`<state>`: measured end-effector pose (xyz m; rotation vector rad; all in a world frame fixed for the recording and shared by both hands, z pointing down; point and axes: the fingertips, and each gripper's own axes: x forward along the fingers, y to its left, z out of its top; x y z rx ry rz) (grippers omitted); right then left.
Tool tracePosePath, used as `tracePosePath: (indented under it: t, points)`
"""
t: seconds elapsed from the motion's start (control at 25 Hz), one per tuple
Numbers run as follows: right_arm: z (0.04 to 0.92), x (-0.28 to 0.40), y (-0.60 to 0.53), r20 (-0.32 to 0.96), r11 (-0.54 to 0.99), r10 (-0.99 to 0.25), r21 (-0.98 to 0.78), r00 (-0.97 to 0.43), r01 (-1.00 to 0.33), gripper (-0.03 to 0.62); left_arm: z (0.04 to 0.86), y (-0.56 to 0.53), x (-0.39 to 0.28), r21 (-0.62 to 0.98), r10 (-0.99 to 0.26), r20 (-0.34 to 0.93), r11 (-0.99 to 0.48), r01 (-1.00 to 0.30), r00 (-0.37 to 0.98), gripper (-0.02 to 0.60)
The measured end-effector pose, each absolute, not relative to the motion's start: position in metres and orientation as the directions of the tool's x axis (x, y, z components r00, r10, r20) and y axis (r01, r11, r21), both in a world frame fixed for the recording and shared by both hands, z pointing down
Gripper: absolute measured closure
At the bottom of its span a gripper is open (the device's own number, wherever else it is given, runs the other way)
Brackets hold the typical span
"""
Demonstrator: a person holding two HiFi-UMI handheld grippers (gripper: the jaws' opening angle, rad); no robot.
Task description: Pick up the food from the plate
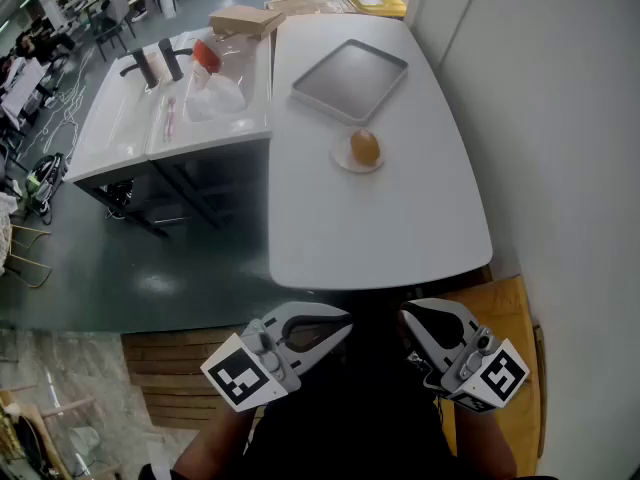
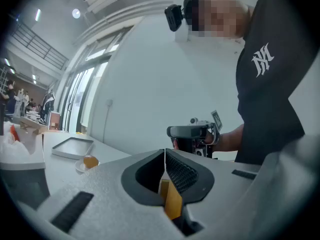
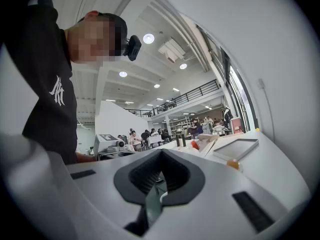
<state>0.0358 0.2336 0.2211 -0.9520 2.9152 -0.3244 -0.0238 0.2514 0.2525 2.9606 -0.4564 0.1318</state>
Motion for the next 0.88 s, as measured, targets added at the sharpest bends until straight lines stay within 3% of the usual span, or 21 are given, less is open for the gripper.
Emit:
tracePosePath:
  t: [0.88]
  points:
    - [0.229,0.057,0.160,0.095,0.804,-0.573,-0.130,-0.814,-0.581,0.594,0.267,0.184,0.003,0.120,-0.279,0.136,-0.948,-0.296,0.951,0.574]
